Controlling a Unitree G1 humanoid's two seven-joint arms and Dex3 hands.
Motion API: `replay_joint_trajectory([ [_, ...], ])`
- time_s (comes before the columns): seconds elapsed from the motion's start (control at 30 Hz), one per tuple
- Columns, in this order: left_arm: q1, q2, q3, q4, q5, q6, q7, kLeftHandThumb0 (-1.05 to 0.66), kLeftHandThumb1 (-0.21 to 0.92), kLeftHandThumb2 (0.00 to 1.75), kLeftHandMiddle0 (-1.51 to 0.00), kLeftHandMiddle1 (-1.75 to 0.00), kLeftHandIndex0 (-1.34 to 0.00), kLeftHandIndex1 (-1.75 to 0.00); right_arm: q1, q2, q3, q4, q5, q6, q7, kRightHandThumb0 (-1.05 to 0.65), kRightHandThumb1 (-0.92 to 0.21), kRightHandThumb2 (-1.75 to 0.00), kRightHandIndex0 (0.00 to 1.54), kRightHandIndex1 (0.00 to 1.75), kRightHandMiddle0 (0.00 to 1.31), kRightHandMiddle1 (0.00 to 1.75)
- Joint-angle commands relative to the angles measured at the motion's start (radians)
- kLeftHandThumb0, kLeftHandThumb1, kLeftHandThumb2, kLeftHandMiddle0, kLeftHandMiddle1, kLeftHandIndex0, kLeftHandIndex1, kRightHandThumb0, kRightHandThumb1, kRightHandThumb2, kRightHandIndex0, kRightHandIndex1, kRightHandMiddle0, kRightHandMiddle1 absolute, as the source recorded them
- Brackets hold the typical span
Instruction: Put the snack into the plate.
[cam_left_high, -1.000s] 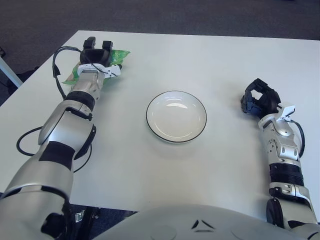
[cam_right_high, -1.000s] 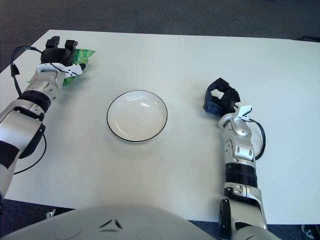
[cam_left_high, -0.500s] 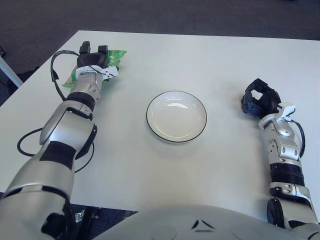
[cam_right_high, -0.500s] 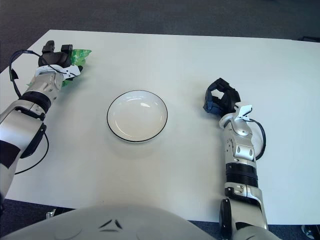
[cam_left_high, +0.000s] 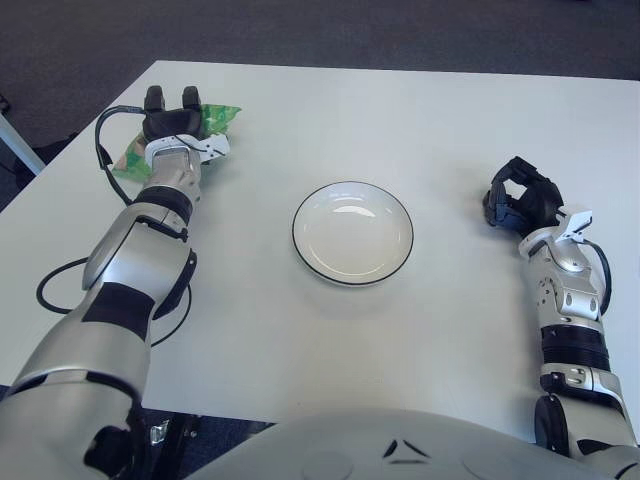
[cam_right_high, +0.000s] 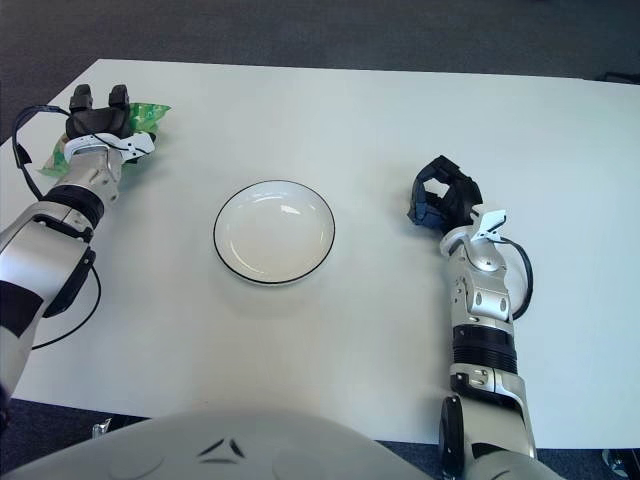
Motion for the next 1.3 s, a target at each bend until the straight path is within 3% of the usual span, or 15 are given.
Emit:
replay_joint_trajectory([
  [0.0,0.025,0.003,-0.009,0.015,0.001,0.025,0.012,-1.05,0.92,1.08,0.0,0.0,-0.01,-0.01,0.051,0.008,0.008,0.051,-0.01,0.047,0.005,-0.47,-0.36,-1.26,1.3,1.75,0.58,1.75],
  [0.37,0.05,0.005,0.011,0.018,-0.025,0.028,0.001,-1.05,0.92,1.09,-0.02,-0.01,-0.02,-0.03,0.05,0.002,0.008,0.055,-0.007,0.05,0.024,-0.47,-0.36,-1.27,1.3,1.75,0.58,1.75],
  [0.5,0.064,0.01,0.03,0.015,-0.046,0.011,0.019,-1.05,0.92,1.04,-0.01,-0.62,0.0,-0.29,0.05,0.002,0.009,0.049,-0.006,0.055,0.027,-0.47,-0.36,-1.27,1.3,1.75,0.58,1.75],
  [0.57,0.08,0.02,0.035,0.019,-0.053,-0.006,0.031,-1.05,0.92,1.02,0.0,-0.79,0.0,-0.35,0.05,0.002,0.01,0.048,-0.005,0.056,0.029,-0.47,-0.36,-1.27,1.31,1.75,0.58,1.75],
  [0.63,0.105,0.035,0.043,0.025,-0.06,-0.032,0.05,-1.05,0.92,0.94,0.0,-1.24,0.0,-0.52,0.051,0.001,0.011,0.046,-0.004,0.059,0.032,-0.47,-0.36,-1.27,1.31,1.75,0.58,1.75],
  [0.67,0.112,0.039,0.046,0.027,-0.061,-0.041,0.058,-1.03,0.92,0.88,0.0,-1.32,0.0,-0.57,0.051,0.0,0.011,0.045,-0.004,0.06,0.033,-0.47,-0.36,-1.27,1.31,1.75,0.58,1.75],
  [0.73,0.11,0.038,0.038,0.026,-0.05,-0.037,0.076,-0.93,0.87,0.73,0.0,-1.52,0.0,-0.77,0.055,-0.001,0.012,0.036,-0.001,0.065,0.041,-0.47,-0.34,-1.29,1.31,1.75,0.59,1.75],
  [0.87,0.115,0.038,0.032,0.028,-0.041,-0.032,0.093,-0.79,0.74,0.77,0.0,-1.66,0.0,-0.96,0.06,-0.002,0.012,0.025,0.001,0.073,0.049,-0.47,-0.34,-1.29,1.32,1.75,0.6,1.75],
  [0.9,0.117,0.038,0.032,0.029,-0.04,-0.031,0.099,-0.53,0.46,1.06,-0.05,-1.74,0.0,-1.2,0.061,-0.003,0.013,0.023,0.0,0.075,0.051,-0.47,-0.34,-1.29,1.31,1.75,0.6,1.75],
  [0.93,0.125,0.038,0.032,0.029,-0.038,-0.037,0.128,-0.53,0.46,1.06,-0.05,-1.74,0.0,-1.2,0.063,-0.006,0.014,0.018,0.0,0.082,0.055,-0.47,-0.34,-1.29,1.31,1.75,0.6,1.75],
  [0.97,0.131,0.038,0.032,0.028,-0.037,-0.041,0.149,-0.18,0.42,1.14,-0.24,-1.74,0.0,-1.38,0.064,-0.008,0.015,0.014,-0.001,0.086,0.059,-0.47,-0.34,-1.29,1.31,1.75,0.6,1.75],
  [1.0,0.137,0.038,0.032,0.028,-0.036,-0.05,0.171,-0.05,0.4,1.17,-0.31,-1.74,0.0,-1.45,0.065,-0.01,0.016,0.011,-0.002,0.09,0.062,-0.47,-0.34,-1.29,1.31,1.75,0.6,1.75],
  [1.07,0.142,0.038,0.032,0.028,-0.036,-0.058,0.19,-0.02,0.3,1.32,-0.53,-1.75,-0.25,-1.63,0.066,-0.012,0.016,0.009,-0.002,0.094,0.065,-0.47,-0.34,-1.29,1.31,1.75,0.6,1.75],
  [1.27,0.154,0.035,0.057,0.026,-0.061,-0.111,0.237,0.0,0.08,1.53,-0.81,-1.58,-0.58,-1.73,0.066,-0.017,0.017,0.004,-0.003,0.108,0.073,-0.47,-0.34,-1.29,1.29,1.75,0.6,1.75],
])
